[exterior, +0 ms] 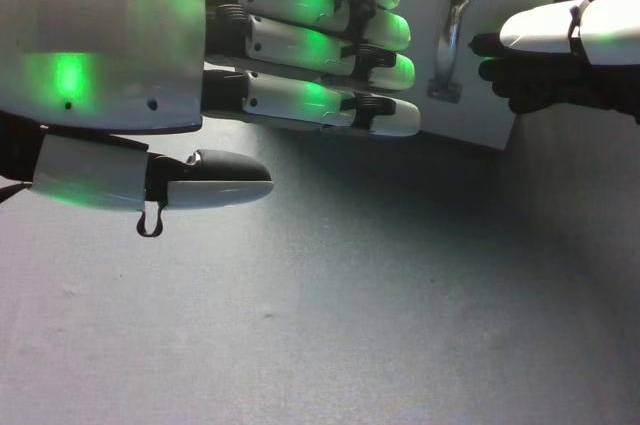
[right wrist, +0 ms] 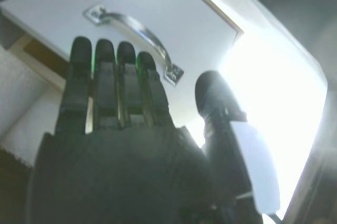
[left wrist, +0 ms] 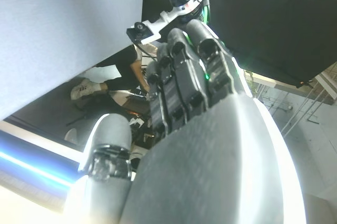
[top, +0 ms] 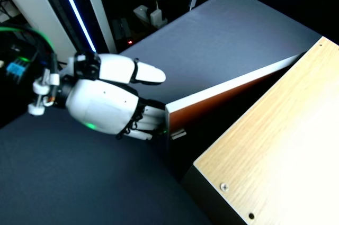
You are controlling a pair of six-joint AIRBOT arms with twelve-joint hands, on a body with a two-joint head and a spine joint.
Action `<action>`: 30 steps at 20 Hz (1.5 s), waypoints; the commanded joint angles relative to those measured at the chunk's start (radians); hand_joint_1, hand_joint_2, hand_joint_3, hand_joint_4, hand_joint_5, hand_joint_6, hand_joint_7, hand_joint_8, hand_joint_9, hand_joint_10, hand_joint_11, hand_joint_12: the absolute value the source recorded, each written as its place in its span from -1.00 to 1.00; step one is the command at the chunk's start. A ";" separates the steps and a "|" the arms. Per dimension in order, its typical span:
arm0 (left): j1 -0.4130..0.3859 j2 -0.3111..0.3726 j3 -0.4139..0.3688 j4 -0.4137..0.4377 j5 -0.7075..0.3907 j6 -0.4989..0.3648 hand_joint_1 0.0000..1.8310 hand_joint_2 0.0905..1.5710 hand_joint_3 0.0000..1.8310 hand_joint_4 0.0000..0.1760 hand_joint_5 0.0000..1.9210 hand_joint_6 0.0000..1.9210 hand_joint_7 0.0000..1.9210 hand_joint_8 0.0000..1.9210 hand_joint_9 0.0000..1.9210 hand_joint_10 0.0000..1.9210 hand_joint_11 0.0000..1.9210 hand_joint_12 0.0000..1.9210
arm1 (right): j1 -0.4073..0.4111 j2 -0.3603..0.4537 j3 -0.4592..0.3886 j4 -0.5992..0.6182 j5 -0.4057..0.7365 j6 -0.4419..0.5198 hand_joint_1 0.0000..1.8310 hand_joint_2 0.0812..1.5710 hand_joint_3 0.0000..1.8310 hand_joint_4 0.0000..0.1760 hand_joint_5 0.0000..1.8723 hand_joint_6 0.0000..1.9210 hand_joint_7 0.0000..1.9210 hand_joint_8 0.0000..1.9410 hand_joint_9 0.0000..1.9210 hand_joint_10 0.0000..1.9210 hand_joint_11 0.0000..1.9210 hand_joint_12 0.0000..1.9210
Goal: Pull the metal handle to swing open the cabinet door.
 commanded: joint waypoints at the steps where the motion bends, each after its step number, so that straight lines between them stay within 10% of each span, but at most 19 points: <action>1: -0.012 0.007 0.000 -0.097 -0.025 0.006 -1.00 0.98 -0.78 -1.00 -0.64 -1.00 -0.60 -1.00 -0.61 -1.00 -0.94 -0.24 | 0.003 0.010 -0.004 -0.001 0.104 0.008 -1.00 1.00 -0.98 -1.00 -0.78 -1.00 -0.74 -1.00 -0.75 -1.00 -1.00 -0.30; 30: -0.012 0.007 0.000 -0.097 -0.025 0.006 -1.00 0.98 -0.79 -1.00 -0.62 -1.00 -0.59 -1.00 -0.61 -1.00 -0.95 -0.24 | -0.077 0.102 -0.051 -0.571 0.227 0.008 -1.00 1.00 -0.98 -1.00 -0.79 -1.00 -0.73 -1.00 -0.74 -1.00 -1.00 -0.25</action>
